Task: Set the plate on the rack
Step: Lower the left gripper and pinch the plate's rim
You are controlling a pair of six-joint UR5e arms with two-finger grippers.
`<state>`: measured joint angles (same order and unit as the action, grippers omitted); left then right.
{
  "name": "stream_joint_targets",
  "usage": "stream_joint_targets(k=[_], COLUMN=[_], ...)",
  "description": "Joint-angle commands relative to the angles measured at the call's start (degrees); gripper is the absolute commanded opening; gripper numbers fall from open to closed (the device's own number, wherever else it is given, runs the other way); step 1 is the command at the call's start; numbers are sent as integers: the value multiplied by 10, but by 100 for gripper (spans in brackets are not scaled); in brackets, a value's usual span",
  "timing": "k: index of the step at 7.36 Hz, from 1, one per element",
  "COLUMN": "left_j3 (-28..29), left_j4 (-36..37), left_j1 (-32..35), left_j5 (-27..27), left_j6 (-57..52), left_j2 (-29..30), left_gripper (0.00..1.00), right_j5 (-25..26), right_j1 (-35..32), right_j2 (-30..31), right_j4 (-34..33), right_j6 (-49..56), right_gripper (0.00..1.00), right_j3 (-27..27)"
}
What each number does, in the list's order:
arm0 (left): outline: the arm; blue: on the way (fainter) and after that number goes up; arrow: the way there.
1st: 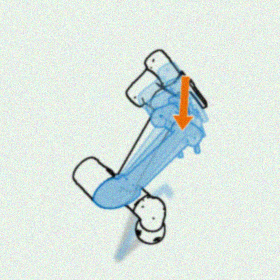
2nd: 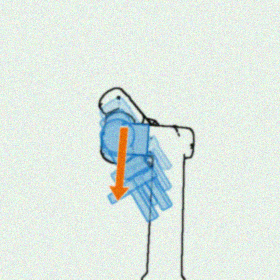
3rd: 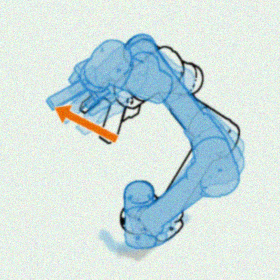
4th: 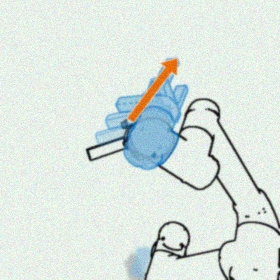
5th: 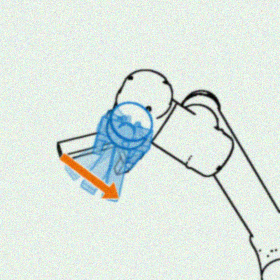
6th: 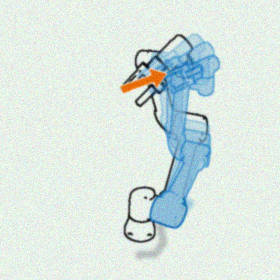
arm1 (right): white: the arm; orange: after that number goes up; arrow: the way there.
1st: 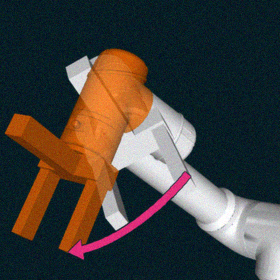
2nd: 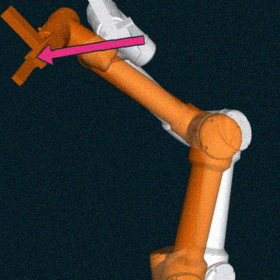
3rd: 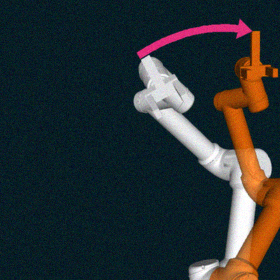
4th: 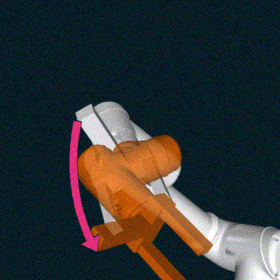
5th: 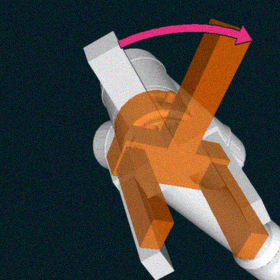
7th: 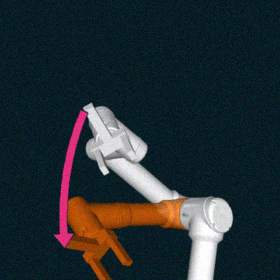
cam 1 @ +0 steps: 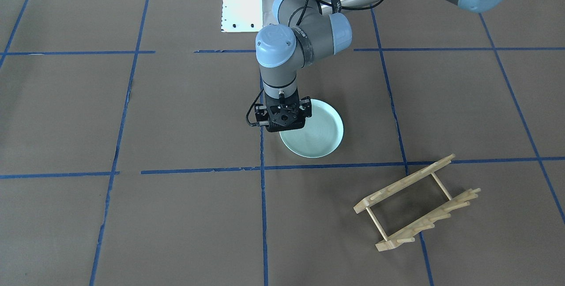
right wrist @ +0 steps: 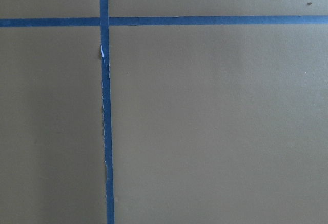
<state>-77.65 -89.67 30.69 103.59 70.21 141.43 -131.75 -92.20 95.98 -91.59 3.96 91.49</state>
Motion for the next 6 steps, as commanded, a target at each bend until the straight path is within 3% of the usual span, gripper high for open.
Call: stream_joint_targets(k=[1,6], left_j3=[14,22], left_j4=[-23,-39], left_j1=[-3,-3], left_j5=[-1,-1], left_j6=[0,-1], left_j2=[-1,-3], left_gripper=[83,70], right_j5=[0,0], right_j1=[0,0], right_j2=[0,0], right_j4=[0,0], right_j6=[0,0], right_gripper=[100,100], right_j3=[0,0])
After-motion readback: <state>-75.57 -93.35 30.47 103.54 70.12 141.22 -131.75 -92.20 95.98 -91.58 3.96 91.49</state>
